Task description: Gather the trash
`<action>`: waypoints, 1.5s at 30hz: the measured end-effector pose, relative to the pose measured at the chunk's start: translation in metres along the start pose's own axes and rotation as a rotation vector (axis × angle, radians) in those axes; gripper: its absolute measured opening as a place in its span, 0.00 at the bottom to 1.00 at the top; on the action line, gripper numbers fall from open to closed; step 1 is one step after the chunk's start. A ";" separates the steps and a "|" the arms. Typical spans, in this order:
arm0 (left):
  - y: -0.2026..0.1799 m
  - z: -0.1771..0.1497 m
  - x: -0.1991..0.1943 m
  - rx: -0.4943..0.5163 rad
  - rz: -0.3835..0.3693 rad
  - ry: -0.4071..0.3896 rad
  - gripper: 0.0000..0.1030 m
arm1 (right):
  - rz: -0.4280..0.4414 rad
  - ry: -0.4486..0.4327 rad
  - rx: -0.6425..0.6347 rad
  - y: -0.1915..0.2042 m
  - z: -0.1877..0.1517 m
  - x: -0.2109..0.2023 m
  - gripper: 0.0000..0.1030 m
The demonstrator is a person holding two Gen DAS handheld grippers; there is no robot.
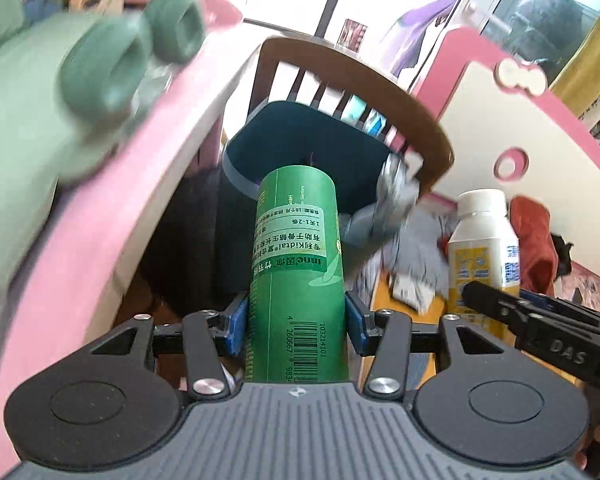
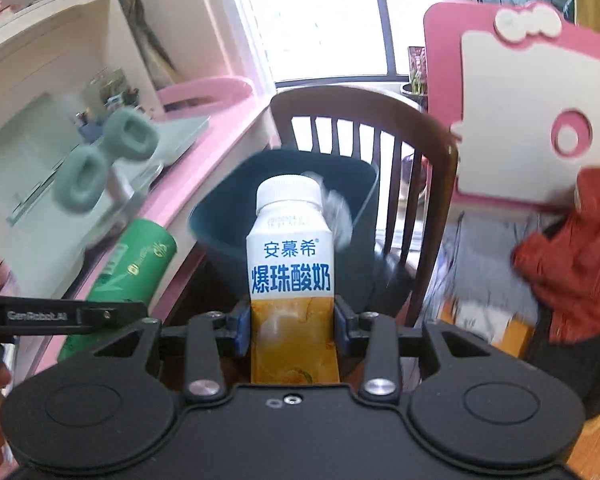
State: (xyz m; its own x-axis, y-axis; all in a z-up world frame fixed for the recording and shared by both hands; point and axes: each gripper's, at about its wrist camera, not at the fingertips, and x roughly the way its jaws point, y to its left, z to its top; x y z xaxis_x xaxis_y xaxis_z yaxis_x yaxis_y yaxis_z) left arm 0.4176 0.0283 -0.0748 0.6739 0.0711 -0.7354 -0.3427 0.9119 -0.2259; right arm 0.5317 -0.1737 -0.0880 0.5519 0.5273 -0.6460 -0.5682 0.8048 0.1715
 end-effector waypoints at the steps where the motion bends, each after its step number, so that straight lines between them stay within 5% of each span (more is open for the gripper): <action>1: -0.003 0.013 0.001 0.006 0.004 -0.007 0.47 | -0.005 0.001 -0.005 0.000 0.009 0.005 0.37; 9: -0.029 0.082 0.050 0.055 0.043 -0.021 0.47 | 0.002 0.058 0.049 -0.006 0.052 0.075 0.37; 21: -0.018 0.111 0.139 0.031 0.148 0.086 0.47 | 0.048 0.117 0.099 -0.009 0.071 0.150 0.38; 31: -0.020 0.099 0.167 0.078 0.191 0.146 0.47 | 0.025 0.109 0.062 -0.011 0.060 0.147 0.46; 36: -0.021 0.093 0.161 0.085 0.180 0.124 0.59 | 0.036 0.097 0.062 -0.013 0.054 0.136 0.49; 45: -0.021 0.075 0.120 0.130 0.136 0.059 0.64 | 0.068 0.047 0.050 -0.004 0.041 0.094 0.54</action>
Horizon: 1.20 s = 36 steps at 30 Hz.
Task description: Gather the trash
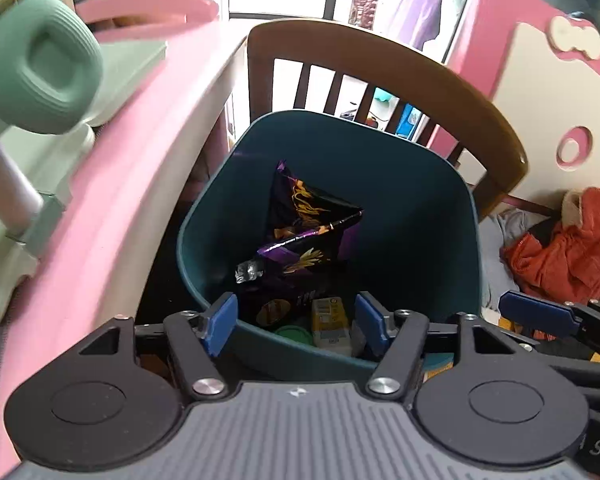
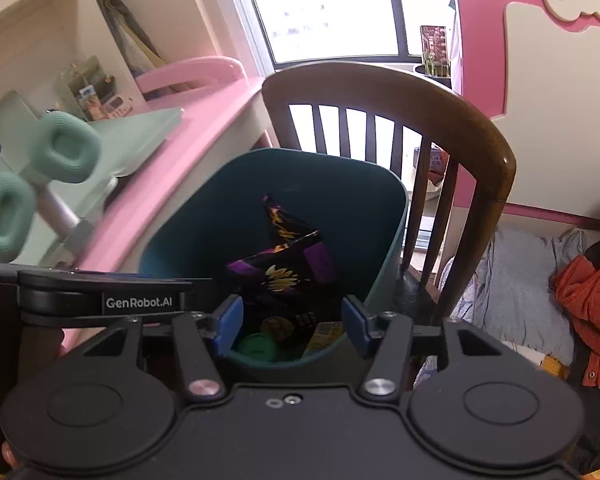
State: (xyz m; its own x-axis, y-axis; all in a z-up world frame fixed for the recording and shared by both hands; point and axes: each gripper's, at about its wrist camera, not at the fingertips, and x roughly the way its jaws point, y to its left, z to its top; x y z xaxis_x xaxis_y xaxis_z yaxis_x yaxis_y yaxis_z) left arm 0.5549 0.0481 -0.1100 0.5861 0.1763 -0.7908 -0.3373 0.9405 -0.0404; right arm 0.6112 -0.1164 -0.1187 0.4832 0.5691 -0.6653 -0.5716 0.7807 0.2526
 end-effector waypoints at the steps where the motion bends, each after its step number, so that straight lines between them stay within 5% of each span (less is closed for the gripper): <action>1: 0.000 -0.003 -0.006 0.007 -0.007 -0.009 0.64 | 0.003 -0.008 0.000 0.002 -0.002 -0.006 0.55; 16: 0.027 -0.070 -0.081 0.041 -0.062 -0.076 0.64 | -0.010 -0.045 0.005 0.040 -0.071 -0.065 0.60; 20: 0.036 -0.096 -0.094 0.048 -0.069 -0.088 0.73 | -0.014 -0.045 -0.003 0.055 -0.097 -0.073 0.63; 36: 0.082 -0.201 -0.080 -0.035 -0.077 -0.017 0.80 | -0.006 0.018 -0.034 0.080 -0.217 -0.058 0.96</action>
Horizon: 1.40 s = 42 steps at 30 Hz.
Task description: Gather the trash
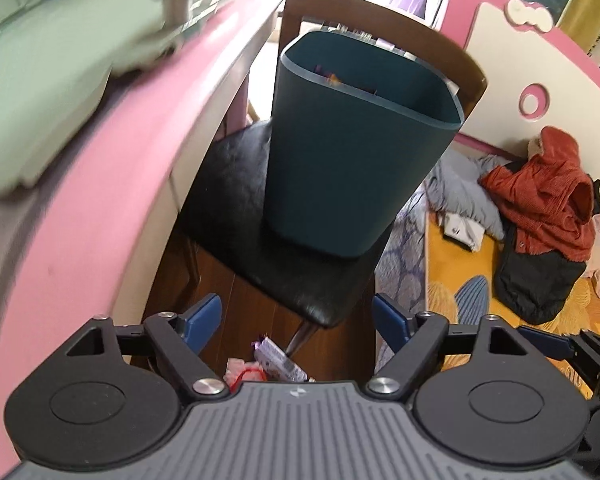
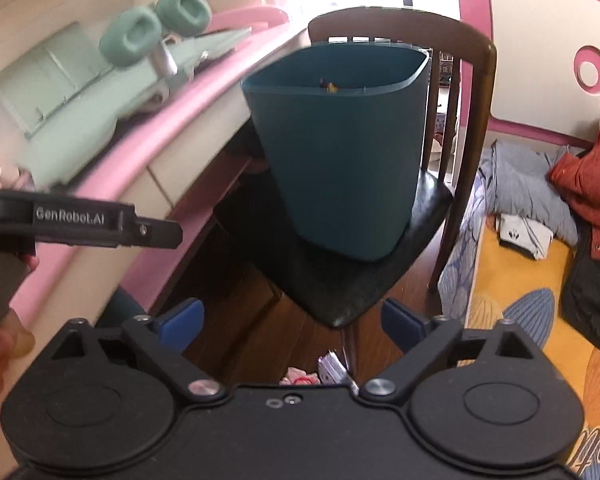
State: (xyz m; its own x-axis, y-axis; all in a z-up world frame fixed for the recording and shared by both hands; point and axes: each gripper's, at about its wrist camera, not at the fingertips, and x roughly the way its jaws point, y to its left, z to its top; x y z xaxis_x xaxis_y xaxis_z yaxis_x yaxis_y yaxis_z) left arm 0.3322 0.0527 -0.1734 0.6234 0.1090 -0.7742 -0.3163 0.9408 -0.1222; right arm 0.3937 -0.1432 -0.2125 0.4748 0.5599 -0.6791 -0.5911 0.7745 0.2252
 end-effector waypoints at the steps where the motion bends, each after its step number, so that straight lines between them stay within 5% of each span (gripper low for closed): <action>1: 0.002 -0.005 0.005 -0.011 -0.002 0.010 0.80 | 0.006 0.008 -0.005 0.000 -0.007 0.004 0.98; 7: 0.017 -0.045 0.047 -0.112 0.005 0.096 0.84 | 0.004 0.095 -0.048 -0.001 -0.065 0.041 1.00; 11: 0.022 -0.081 0.086 -0.107 0.027 0.155 0.96 | 0.017 0.187 -0.060 -0.006 -0.109 0.072 0.99; 27: 0.106 -0.243 0.289 -0.307 0.216 0.448 0.96 | 0.109 0.514 -0.187 0.000 -0.279 0.234 0.95; 42: 0.210 -0.353 0.462 -0.586 0.307 0.553 0.96 | 0.258 0.658 -0.602 0.042 -0.424 0.384 0.87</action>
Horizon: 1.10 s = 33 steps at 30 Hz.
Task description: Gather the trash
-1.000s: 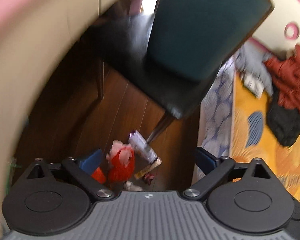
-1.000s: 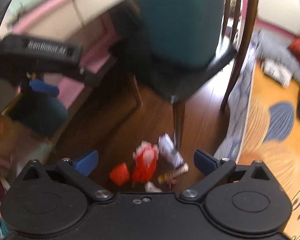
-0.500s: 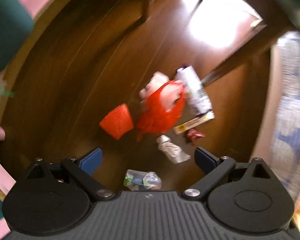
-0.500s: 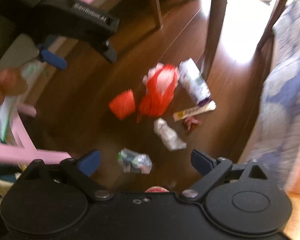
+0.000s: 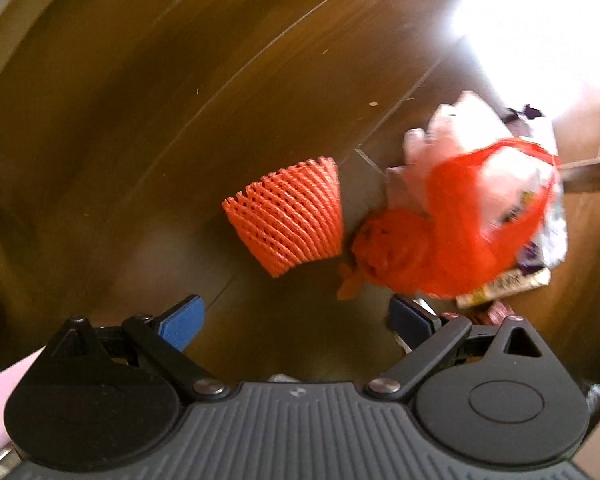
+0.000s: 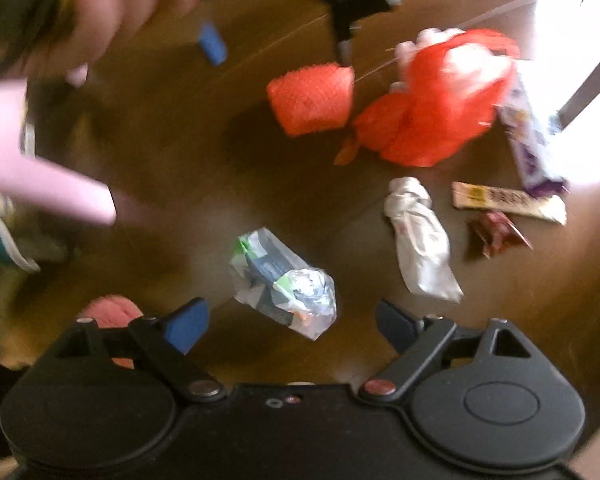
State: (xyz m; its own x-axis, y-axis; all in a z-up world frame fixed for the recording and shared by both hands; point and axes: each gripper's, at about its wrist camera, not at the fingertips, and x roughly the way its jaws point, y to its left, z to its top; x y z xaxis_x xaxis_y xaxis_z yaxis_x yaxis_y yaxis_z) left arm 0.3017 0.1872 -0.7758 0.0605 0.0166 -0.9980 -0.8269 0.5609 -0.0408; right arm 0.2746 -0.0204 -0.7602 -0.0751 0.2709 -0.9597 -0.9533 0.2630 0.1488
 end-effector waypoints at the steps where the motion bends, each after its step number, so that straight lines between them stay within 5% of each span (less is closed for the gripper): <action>1: 0.004 0.004 0.010 -0.017 -0.001 0.000 0.96 | -0.003 0.003 -0.039 0.004 0.001 0.010 0.87; 10: 0.036 0.034 0.079 -0.240 -0.096 0.009 0.96 | -0.039 0.006 -0.314 0.030 0.005 0.081 0.87; 14: 0.030 0.041 0.098 -0.209 -0.099 0.013 0.96 | -0.043 0.033 -0.368 0.035 0.003 0.106 0.85; 19: 0.033 0.040 0.115 -0.214 -0.101 0.030 0.96 | -0.062 0.060 -0.386 0.039 0.001 0.120 0.68; 25: 0.039 0.036 0.115 -0.210 -0.092 0.023 0.56 | -0.074 0.056 -0.328 0.038 0.001 0.122 0.33; 27: 0.039 0.035 0.110 -0.201 -0.081 0.021 0.25 | -0.076 0.053 -0.304 0.039 0.003 0.120 0.18; 33: 0.031 0.024 0.083 -0.138 -0.046 0.010 0.23 | -0.019 0.004 0.014 0.021 0.013 0.079 0.08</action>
State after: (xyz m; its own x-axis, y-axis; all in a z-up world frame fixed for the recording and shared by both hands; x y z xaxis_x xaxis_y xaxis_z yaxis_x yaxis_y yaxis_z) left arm 0.2949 0.2256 -0.8584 0.0951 -0.0150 -0.9954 -0.8926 0.4415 -0.0919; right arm 0.2522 0.0182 -0.8301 -0.0584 0.2622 -0.9632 -0.9504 0.2808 0.1341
